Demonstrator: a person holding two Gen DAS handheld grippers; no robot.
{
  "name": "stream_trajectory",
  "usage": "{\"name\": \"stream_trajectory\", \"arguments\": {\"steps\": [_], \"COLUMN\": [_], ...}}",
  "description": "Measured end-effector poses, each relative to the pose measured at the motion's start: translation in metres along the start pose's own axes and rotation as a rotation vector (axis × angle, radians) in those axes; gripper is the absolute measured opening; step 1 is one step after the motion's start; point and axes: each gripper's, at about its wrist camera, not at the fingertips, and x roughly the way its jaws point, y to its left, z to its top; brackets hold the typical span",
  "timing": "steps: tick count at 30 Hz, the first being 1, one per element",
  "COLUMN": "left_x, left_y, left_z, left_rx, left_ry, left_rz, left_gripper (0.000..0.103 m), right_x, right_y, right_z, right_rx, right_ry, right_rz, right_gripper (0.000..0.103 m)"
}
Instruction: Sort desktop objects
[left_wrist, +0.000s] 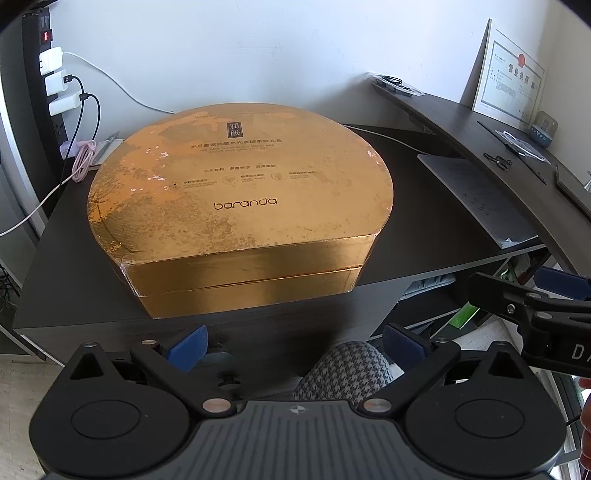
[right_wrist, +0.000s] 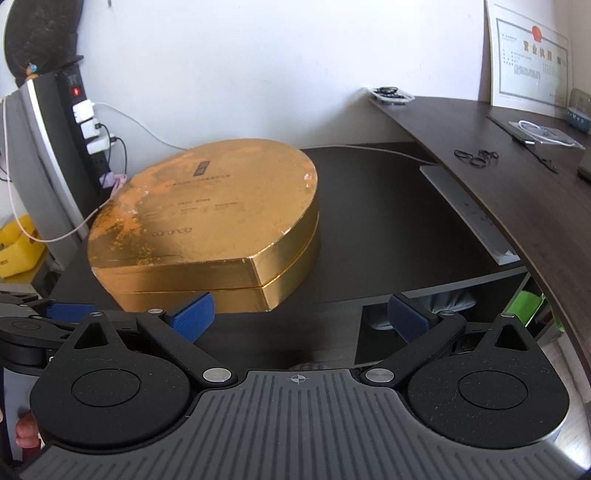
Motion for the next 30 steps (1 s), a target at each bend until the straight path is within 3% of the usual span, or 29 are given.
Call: {"name": "stream_trajectory", "arguments": {"steps": [21,30], "left_x": [0.016,0.020], "left_y": [0.002,0.003], "left_z": [0.005,0.006], "left_rx": [-0.014,-0.018], "left_ry": [0.026,0.041], "left_rz": [-0.034,-0.013], "left_gripper": [0.100,0.100], "right_x": [0.015,0.019], "right_y": [-0.007,-0.006], "right_z": [0.005,0.005], "right_rx": [0.013,0.019], "right_ry": [0.033,0.035], "right_rz": [0.000,0.005], "right_gripper": [0.102,0.102]}}
